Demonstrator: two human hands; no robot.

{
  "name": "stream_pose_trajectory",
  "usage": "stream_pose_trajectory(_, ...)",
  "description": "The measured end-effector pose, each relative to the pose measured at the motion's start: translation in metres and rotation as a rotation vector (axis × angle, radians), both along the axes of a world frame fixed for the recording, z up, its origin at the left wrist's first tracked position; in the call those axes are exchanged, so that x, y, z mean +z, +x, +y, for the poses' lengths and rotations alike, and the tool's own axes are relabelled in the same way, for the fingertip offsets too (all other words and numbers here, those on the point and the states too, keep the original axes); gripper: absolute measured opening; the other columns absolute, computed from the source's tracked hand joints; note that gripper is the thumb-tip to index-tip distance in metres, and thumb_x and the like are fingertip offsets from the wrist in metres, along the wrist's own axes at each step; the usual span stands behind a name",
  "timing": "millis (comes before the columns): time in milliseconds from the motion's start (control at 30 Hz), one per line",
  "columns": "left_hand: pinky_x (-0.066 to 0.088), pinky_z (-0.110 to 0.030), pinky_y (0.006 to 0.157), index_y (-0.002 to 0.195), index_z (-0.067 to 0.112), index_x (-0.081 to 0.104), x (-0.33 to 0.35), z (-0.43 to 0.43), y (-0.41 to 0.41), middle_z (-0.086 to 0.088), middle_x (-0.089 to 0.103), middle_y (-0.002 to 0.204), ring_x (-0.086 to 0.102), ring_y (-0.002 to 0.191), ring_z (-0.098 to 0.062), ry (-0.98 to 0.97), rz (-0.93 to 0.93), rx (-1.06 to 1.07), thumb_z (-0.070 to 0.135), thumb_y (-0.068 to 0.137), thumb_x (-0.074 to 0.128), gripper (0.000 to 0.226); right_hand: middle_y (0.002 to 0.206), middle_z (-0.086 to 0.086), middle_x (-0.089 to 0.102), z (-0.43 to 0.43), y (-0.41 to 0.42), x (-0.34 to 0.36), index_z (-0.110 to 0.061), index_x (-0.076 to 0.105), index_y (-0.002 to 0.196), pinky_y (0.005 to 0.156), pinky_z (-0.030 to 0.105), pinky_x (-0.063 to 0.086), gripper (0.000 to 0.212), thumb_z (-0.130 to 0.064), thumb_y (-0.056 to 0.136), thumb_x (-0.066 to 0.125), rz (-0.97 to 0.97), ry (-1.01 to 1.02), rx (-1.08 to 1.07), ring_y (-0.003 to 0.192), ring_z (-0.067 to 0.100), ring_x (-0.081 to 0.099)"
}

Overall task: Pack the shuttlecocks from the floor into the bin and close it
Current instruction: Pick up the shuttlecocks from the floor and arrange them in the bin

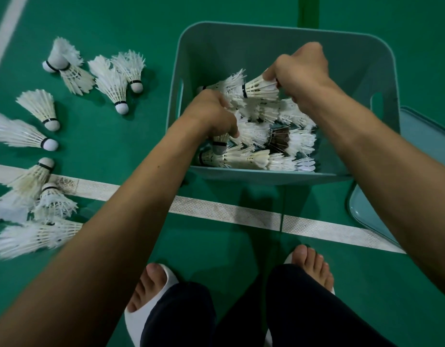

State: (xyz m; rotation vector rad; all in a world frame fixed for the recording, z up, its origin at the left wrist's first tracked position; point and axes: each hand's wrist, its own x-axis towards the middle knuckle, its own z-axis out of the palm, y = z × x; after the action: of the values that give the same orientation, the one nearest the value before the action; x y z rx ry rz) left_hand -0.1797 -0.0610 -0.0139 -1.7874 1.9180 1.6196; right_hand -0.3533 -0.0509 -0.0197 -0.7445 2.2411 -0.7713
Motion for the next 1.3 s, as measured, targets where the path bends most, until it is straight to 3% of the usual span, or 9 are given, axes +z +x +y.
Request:
stream_pose_trajectory(233,0.048,-0.031,0.080,0.120,0.015,0.062,-0.006,-0.001,-0.003,0.005,0.052,0.088,0.056,0.095,-0.021,-0.038,-0.022,-0.011,0.010,0.077,0.087,0.049,0.065,0.004,0.061,-0.013,0.025,-0.014,-0.003,0.071,0.094,0.039,0.019,0.037,0.012,-0.010,0.086,0.076,-0.198,0.084,-0.010,0.040,0.011,0.048)
stream_pose_trajectory(433,0.048,-0.032,0.076,0.111,0.014,0.062,-0.002,-0.001,-0.002,0.004,0.054,0.085,0.059,0.092,-0.022,-0.055,-0.057,-0.024,0.010,0.075,0.088,0.045,0.062,0.005,0.068,-0.012,0.035,-0.021,-0.002,0.073,0.087,0.043,0.022,0.046,0.025,-0.023,0.081,0.086,-0.230,0.017,0.073,0.044,0.013,0.056)
stream_pose_trajectory(567,0.042,-0.025,0.056,0.115,0.012,0.056,0.006,0.004,0.000,0.000,0.056,0.092,0.054,0.077,-0.017,-0.062,-0.045,0.037,0.010,0.071,0.091,0.057,0.079,0.011,0.076,0.006,0.023,-0.010,0.002,0.074,0.090,0.049,0.023,0.052,0.023,-0.020,0.084,0.081,-0.232,-0.100,0.062,0.047,0.013,0.063)
stream_pose_trajectory(700,0.039,-0.019,0.033,0.137,0.005,0.041,0.014,0.009,-0.002,-0.007,0.051,0.117,0.051,0.073,-0.015,-0.088,-0.008,0.086,0.003,0.072,0.089,0.081,0.074,-0.009,0.074,0.039,0.008,0.017,-0.013,0.079,0.087,0.051,0.014,0.046,0.018,-0.002,0.083,0.066,0.000,-0.255,0.430,0.053,0.000,0.063)
stream_pose_trajectory(800,0.053,-0.031,0.049,0.143,0.006,0.033,0.019,0.012,-0.009,-0.011,0.054,0.121,0.065,0.088,-0.027,-0.072,0.034,0.096,-0.005,0.072,0.084,0.088,0.067,-0.020,0.070,0.056,0.009,0.033,-0.015,0.080,0.097,0.057,0.021,0.050,0.028,0.000,0.079,0.064,0.016,-0.140,0.814,0.062,0.003,0.062)
stream_pose_trajectory(900,0.053,-0.032,0.066,0.141,0.009,0.037,0.025,0.016,-0.017,-0.004,0.051,0.110,0.058,0.092,-0.018,-0.082,0.105,0.079,-0.003,0.079,0.078,0.075,0.076,-0.005,0.075,0.061,0.012,0.032,-0.016,0.080,0.088,0.072,0.037,0.058,0.013,-0.015,0.078,0.072,0.207,-0.089,0.965,0.077,0.020,0.069)
stream_pose_trajectory(1033,0.055,-0.025,0.066,0.121,0.015,0.043,0.022,0.017,-0.018,-0.004,0.054,0.112,0.058,0.098,-0.017,-0.221,0.169,0.102,0.003,0.069,0.087,0.070,0.088,0.023,0.073,0.057,-0.008,0.028,0.001,0.074,0.086,0.078,0.051,0.059,0.031,-0.029,0.078,0.077,0.287,-0.120,0.832,0.084,0.035,0.069)
stream_pose_trajectory(1167,0.048,-0.037,0.090,0.124,0.006,0.047,0.015,0.016,-0.014,-0.013,0.048,0.131,0.052,0.111,-0.029,-0.540,-0.063,0.215,0.008,0.075,0.076,0.057,0.060,0.003,0.058,0.049,-0.021,0.018,0.004,0.067,0.070,0.061,0.023,0.047,0.036,-0.025,0.083,0.082,0.286,-0.189,0.443,0.055,0.016,0.050)
stream_pose_trajectory(1300,0.044,-0.041,0.103,0.148,0.000,0.022,0.013,0.018,-0.022,-0.024,0.024,0.154,0.048,0.127,-0.044,-0.501,-0.204,0.111,0.010,0.081,0.079,0.088,0.060,0.007,0.050,0.032,-0.001,0.006,0.008,0.063,0.067,0.062,0.016,0.041,0.038,-0.022,0.085,0.080,0.124,-0.203,0.283,0.051,0.012,0.043)
